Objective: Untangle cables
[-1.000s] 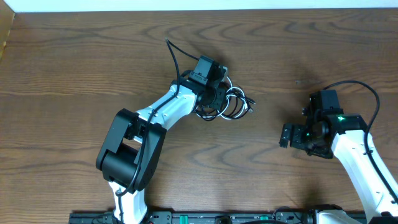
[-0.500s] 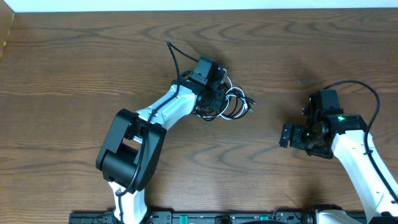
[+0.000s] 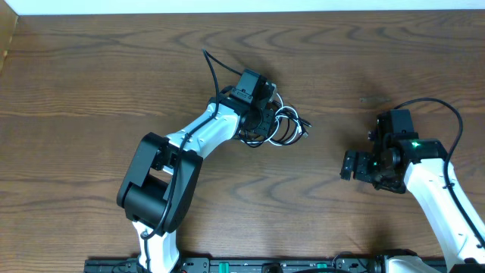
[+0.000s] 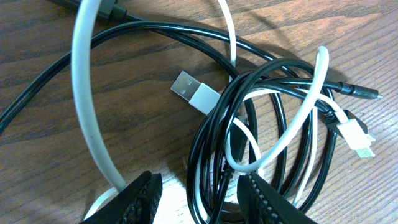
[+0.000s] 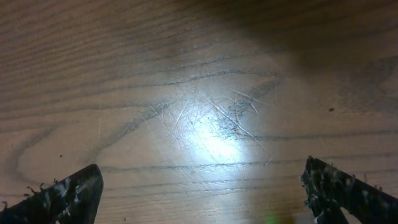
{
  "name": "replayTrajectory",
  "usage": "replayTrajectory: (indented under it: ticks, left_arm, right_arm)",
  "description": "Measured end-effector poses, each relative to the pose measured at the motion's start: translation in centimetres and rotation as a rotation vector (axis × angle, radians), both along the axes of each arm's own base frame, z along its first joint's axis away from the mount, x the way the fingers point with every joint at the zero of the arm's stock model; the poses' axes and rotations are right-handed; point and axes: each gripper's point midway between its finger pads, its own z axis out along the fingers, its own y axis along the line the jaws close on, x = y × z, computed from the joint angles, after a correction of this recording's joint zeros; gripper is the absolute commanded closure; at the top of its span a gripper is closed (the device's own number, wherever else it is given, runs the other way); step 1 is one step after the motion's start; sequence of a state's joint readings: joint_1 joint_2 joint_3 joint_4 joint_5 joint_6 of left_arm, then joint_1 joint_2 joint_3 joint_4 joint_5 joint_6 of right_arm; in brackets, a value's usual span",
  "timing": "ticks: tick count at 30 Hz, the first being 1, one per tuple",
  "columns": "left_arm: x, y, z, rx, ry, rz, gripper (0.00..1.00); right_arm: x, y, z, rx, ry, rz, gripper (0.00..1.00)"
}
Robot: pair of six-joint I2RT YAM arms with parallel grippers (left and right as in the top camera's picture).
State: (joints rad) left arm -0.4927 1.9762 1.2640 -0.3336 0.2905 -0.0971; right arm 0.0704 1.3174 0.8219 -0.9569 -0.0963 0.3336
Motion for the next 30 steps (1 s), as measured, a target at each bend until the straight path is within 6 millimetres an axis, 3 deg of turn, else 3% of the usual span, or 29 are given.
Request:
replayTrajectory:
  ticks: [25, 30]
  left_arm:
    - [-0.72, 0.4, -0.37, 0.018, 0.033, 0.0, 0.55]
    - [-0.57, 0.29, -0.29, 0.013, 0.026, -0.001, 0.49]
  right_arm:
    - [0.0, 0.0, 0.0, 0.0, 0.0, 0.0, 0.01]
    - [0.0, 0.01, 0.0, 0.0, 0.0, 0.0, 0.01]
